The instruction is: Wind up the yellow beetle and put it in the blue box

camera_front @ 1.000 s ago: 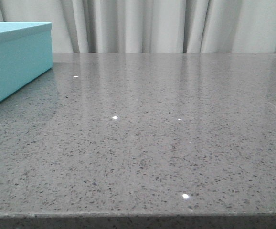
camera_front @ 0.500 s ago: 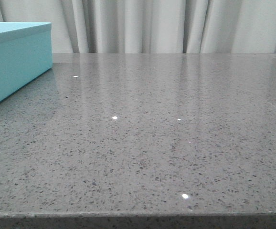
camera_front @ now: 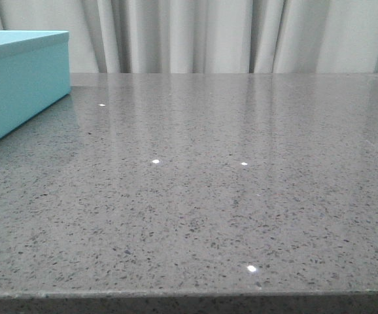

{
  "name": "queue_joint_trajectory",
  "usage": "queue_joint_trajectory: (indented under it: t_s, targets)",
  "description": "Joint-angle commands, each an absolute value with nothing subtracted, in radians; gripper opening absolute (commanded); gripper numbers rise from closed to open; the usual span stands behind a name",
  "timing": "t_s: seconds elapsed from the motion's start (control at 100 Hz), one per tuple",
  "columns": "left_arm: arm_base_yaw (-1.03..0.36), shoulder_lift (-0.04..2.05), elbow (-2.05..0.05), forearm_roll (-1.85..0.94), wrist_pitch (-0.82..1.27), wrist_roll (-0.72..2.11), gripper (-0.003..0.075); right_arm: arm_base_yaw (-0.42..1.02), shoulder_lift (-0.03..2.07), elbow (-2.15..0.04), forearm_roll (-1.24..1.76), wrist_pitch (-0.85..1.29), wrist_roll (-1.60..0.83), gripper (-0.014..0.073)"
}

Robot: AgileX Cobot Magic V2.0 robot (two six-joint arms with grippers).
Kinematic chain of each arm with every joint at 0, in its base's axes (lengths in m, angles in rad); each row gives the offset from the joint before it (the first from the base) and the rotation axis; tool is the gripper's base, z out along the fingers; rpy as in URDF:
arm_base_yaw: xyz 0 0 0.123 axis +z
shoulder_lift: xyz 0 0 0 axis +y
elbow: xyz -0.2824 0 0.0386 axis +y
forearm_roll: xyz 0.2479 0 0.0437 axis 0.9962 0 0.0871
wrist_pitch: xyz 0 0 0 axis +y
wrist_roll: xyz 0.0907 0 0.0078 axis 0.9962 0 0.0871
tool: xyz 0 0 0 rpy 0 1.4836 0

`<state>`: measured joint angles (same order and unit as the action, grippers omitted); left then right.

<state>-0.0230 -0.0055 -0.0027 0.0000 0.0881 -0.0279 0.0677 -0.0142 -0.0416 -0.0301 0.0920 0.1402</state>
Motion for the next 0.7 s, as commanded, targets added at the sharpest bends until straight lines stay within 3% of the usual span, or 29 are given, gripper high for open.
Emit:
queue_joint_trajectory:
  t_s: [0.0,0.69]
  targets:
    - [-0.028,-0.037,0.04,-0.006,0.011,-0.036,-0.002,0.031,-0.006,-0.035,-0.022,-0.012,0.127,-0.0059]
    - [-0.028,-0.035,0.04,-0.006,0.011,-0.036,-0.002,0.001,-0.031,0.01,-0.028,0.015,0.127,-0.0059]
